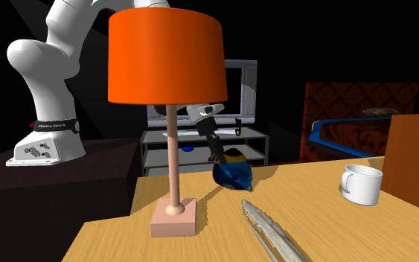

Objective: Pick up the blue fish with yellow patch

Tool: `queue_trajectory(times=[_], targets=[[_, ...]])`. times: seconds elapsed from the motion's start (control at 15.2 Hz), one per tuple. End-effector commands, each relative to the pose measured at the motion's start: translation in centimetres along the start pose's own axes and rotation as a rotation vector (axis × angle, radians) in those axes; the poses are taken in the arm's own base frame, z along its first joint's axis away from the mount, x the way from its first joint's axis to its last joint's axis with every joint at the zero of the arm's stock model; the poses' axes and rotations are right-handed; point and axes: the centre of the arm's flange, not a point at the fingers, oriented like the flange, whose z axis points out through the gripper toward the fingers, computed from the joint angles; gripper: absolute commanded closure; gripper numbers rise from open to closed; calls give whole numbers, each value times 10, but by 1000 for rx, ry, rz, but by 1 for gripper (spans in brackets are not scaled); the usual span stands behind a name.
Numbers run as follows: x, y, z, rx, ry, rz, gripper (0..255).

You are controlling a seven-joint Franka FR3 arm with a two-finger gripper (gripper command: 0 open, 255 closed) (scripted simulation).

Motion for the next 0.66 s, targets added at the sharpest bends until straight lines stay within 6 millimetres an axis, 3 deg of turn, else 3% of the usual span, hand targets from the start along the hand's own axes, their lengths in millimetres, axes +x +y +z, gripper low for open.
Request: queue_trajectory(times=[0.0, 0.46, 0.59], targets=[[4, 4, -9, -2, 0, 1, 255], [17, 17, -42, -2, 0, 1, 255], [17, 17, -42, -2, 0, 1, 255]])
